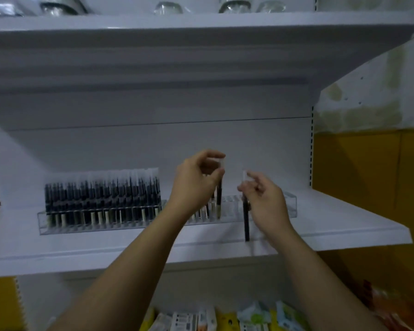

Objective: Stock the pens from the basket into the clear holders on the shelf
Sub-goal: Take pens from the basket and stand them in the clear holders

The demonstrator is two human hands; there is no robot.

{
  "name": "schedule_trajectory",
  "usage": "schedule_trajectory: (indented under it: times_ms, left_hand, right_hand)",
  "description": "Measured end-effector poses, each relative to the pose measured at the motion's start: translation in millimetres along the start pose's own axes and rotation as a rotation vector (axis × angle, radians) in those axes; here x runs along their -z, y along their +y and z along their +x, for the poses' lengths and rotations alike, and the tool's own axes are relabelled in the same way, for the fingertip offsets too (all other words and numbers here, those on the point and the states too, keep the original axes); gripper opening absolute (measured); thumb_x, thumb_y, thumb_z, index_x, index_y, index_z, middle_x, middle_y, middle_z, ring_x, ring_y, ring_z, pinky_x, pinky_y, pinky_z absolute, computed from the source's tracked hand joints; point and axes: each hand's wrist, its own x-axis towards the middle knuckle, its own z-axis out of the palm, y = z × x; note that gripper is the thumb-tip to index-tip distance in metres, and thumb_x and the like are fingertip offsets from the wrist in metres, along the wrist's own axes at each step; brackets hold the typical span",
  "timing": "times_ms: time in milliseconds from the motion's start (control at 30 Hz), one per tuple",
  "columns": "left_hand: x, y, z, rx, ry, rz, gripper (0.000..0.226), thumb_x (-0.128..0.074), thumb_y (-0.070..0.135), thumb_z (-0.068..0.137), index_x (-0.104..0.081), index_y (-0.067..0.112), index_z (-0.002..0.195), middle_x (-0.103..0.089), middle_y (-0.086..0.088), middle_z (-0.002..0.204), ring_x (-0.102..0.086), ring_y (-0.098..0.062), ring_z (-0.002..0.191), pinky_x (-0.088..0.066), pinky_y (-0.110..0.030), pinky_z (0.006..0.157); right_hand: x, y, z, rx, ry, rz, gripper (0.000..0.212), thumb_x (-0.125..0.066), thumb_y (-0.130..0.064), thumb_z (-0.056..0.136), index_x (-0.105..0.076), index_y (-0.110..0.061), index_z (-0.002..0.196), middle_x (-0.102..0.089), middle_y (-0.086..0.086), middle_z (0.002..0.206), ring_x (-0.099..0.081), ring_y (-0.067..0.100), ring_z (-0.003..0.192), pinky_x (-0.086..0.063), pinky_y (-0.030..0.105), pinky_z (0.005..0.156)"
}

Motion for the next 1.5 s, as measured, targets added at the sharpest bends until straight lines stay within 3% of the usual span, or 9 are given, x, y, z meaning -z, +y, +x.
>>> schedule_trajectory:
  times_ms: [200,533,633,733,867,1033,1233,1367,1500]
  left_hand:
    - [4.1,-7.8,44.3,-0.071,0.064,0.099,0.023,-0.067,0.019,0.088,-0.064,0.026,0.11,-0.067,0.01,0.093,-0.064,0.0,0.083,-0.053,-0.014,0.075]
    - [-3.2,-37.0,76.4,-0.102,0.06,0.27,0.022,-0.07,0.023,0.087,-0.067,0.025,0.109,-0.066,0.012,0.085,-0.062,0.005,0.078,-0.046,-0.004,0.069]
    - [-5.4,-44.3,79.8,-0.067,0.006,0.297,0.022,-0.07,0.023,0.087,-0.066,0.023,0.108,-0.066,0.011,0.084,-0.063,0.003,0.077,-0.05,-0.008,0.069]
    - [-7.6,-53.6,80.5,-0.037,-0.048,0.358,0.021,-0.071,0.025,0.085,-0.067,0.024,0.105,-0.071,0.007,0.09,-0.066,-0.006,0.084,-0.056,-0.028,0.081]
    - [-11.1,-61.2,79.6,0.026,-0.109,0.532,0.01,-0.067,0.037,0.086,-0.064,0.033,0.095,-0.066,0.007,0.111,-0.059,-0.017,0.106,-0.045,-0.045,0.097]
    - [-9.4,-68.3,81.1,0.033,-0.114,0.508,0.008,-0.066,0.034,0.087,-0.06,0.038,0.09,-0.061,0.016,0.095,-0.063,-0.016,0.096,-0.045,-0.048,0.097]
    - [-8.6,-73.1,80.3,0.029,-0.096,0.493,0.01,-0.066,0.034,0.087,-0.059,0.04,0.087,-0.058,0.019,0.077,-0.065,-0.016,0.086,-0.045,-0.048,0.097]
    - [-6.9,-70.2,72.2,-0.019,-0.056,0.569,0.016,-0.064,0.033,0.089,-0.066,0.034,0.104,-0.066,0.012,0.109,-0.058,-0.017,0.11,-0.032,-0.051,0.11]
    - [-3.6,-69.8,62.2,-0.05,-0.121,0.682,0.031,-0.06,0.037,0.09,-0.058,0.037,0.121,-0.055,0.013,0.133,-0.045,-0.014,0.129,-0.012,-0.054,0.118]
  right_hand:
    - [-11.1,-4.5,61.4,0.157,0.05,-0.044,0.032,-0.061,-0.018,0.093,-0.057,-0.031,0.123,-0.066,0.003,0.086,-0.063,0.019,0.082,-0.057,0.041,0.077]
    - [-35.7,18.1,107.6,0.2,0.051,-0.093,0.025,-0.065,-0.019,0.091,-0.059,-0.028,0.114,-0.064,-0.006,0.077,-0.063,0.008,0.074,-0.054,0.027,0.072]
    - [-39.6,28.0,111.5,0.192,0.047,-0.101,0.025,-0.065,-0.018,0.091,-0.058,-0.031,0.111,-0.065,-0.004,0.077,-0.063,0.011,0.075,-0.051,0.021,0.069]
    - [-41.7,38.0,111.2,0.169,0.019,-0.108,0.026,-0.067,-0.018,0.09,-0.059,-0.033,0.11,-0.064,-0.004,0.076,-0.062,0.008,0.072,-0.049,0.014,0.064]
    - [-40.9,49.1,102.3,0.169,-0.086,-0.249,0.033,-0.066,-0.023,0.09,-0.062,-0.031,0.122,-0.061,-0.011,0.084,-0.059,-0.001,0.072,-0.045,0.007,0.064]
    - [-26.8,45.7,94.2,0.208,-0.327,-0.534,0.055,-0.051,-0.027,0.098,-0.029,-0.053,0.141,-0.059,-0.014,0.091,-0.062,0.01,0.082,-0.053,0.031,0.077]
    - [-21.7,36.5,92.9,0.188,-0.45,-0.702,0.061,-0.048,-0.027,0.099,-0.017,-0.053,0.144,-0.066,-0.003,0.097,-0.064,0.014,0.079,-0.055,0.035,0.078]
    - [-23.7,34.3,92.1,0.161,-0.475,-0.761,0.063,-0.048,-0.026,0.099,-0.015,-0.049,0.147,-0.069,0.002,0.096,-0.064,0.017,0.078,-0.055,0.039,0.079]
    - [-23.1,30.1,83.5,0.123,-0.474,-0.756,0.077,-0.054,-0.031,0.097,0.0,-0.049,0.149,-0.062,0.0,0.119,-0.061,0.017,0.095,-0.051,0.034,0.088]
